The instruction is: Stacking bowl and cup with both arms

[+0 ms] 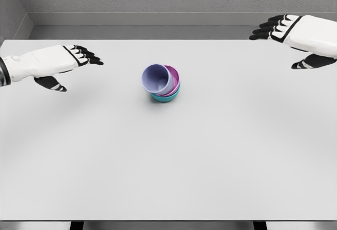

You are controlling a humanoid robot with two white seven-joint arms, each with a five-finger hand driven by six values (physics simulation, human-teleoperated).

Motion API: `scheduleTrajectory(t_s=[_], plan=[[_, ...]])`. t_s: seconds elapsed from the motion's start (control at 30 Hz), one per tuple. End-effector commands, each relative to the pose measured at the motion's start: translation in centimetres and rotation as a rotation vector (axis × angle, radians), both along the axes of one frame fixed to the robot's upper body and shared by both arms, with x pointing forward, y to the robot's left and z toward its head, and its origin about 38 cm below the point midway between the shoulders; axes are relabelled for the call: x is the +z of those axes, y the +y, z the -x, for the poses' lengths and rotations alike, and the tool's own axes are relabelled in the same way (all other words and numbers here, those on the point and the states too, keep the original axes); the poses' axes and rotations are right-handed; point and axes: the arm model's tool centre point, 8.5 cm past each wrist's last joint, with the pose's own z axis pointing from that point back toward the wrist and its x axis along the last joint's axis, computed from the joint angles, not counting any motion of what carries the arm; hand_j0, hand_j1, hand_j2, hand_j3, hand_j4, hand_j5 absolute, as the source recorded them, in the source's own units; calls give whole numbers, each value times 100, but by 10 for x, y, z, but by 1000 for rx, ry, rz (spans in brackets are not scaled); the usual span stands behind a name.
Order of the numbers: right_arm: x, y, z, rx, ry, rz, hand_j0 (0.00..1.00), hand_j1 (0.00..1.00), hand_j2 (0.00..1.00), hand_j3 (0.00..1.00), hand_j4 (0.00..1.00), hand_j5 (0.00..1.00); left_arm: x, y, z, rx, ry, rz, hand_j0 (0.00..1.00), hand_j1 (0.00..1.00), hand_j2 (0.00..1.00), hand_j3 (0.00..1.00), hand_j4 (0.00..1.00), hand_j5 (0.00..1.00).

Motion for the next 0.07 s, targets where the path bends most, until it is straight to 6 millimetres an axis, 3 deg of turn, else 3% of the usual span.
scheduleTrajectory(t_s=[0.0, 0.03], plan=[[2, 0, 0, 0, -1, -5, 100, 100, 100, 100, 100, 100, 1, 1, 0, 4, 0, 4, 100, 100, 100, 100, 100, 100], [2, 0, 0, 0, -1, -5, 100, 100, 100, 100, 100, 100, 1, 2, 0, 7, 1, 4, 100, 100, 100, 100, 100, 100]])
